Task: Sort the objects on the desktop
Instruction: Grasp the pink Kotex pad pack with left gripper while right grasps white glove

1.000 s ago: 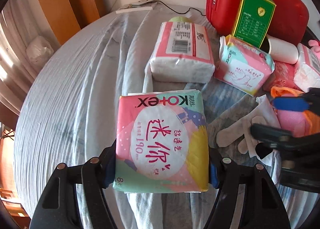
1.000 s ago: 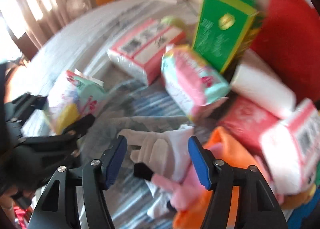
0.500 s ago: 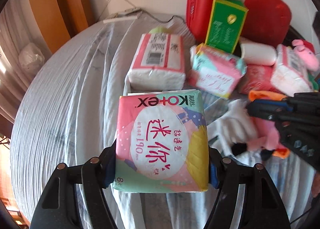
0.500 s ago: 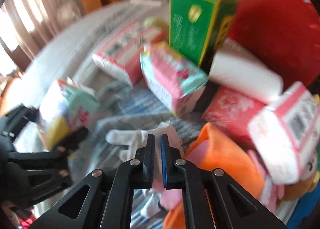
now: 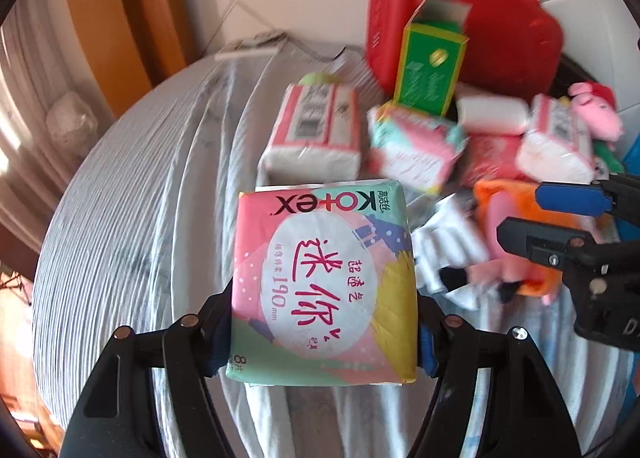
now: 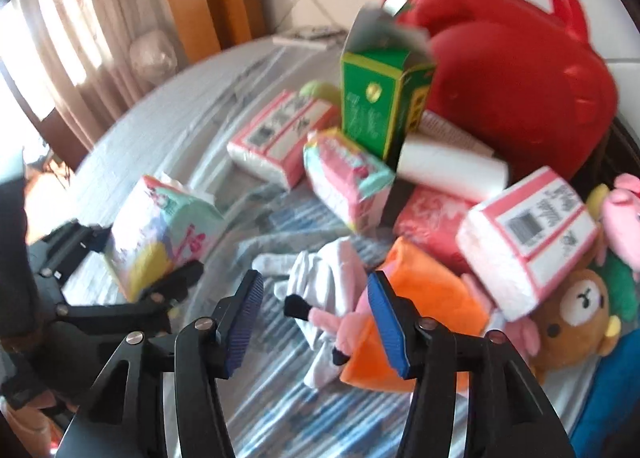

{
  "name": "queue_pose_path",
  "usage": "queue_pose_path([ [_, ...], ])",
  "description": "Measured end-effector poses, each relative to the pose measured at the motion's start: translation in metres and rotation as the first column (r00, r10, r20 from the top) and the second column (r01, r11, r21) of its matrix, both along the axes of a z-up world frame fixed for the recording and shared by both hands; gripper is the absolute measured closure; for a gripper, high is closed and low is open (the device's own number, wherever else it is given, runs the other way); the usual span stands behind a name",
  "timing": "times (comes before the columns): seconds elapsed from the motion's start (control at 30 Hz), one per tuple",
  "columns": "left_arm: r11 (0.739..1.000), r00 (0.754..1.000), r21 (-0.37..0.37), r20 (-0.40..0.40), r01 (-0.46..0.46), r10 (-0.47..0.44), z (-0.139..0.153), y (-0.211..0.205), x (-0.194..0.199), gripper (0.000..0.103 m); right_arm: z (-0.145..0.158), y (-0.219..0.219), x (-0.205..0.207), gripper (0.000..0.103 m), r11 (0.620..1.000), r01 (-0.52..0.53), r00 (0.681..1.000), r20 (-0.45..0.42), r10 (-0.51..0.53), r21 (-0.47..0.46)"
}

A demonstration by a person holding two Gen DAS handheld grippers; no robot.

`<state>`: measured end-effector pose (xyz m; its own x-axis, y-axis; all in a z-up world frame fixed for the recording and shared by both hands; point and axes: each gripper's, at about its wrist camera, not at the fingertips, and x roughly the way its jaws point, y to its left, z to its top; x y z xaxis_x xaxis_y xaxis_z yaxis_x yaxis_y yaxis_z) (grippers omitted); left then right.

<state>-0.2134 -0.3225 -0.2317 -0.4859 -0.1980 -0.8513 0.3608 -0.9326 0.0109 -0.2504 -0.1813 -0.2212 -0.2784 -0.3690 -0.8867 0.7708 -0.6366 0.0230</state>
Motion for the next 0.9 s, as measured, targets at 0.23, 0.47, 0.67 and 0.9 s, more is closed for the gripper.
queue_pose_path([
  [0.23,0.999,0.995,0.026,0.096,-0.029,0.026,-0.044,-0.019,-0.023,0.034,-0.055,-0.033,-0.017,0.049,0.991,-0.049,0.998,0.031,0.046,0.123],
  [0.47,1.000,0.993,-0.007,0.118,0.006,-0.005,-0.058,-0.016,-0.044,0.034,-0.094,-0.052,-0.024,0.084,0.966,-0.104,0.994,0.002,0.107,0.238],
  [0.67,1.000,0.999,-0.010,0.045,0.005,-0.004,-0.021,-0.011,-0.031,0.034,-0.041,-0.031,-0.018,0.094,0.997,-0.057,0.998,-0.017,0.057,0.042],
  [0.9,0.997,0.989,-0.060,-0.140,0.045,-0.053,0.061,0.022,0.005,0.034,0.079,0.016,0.018,0.095,0.978,-0.012,0.984,-0.178,-0.026,-0.208],
])
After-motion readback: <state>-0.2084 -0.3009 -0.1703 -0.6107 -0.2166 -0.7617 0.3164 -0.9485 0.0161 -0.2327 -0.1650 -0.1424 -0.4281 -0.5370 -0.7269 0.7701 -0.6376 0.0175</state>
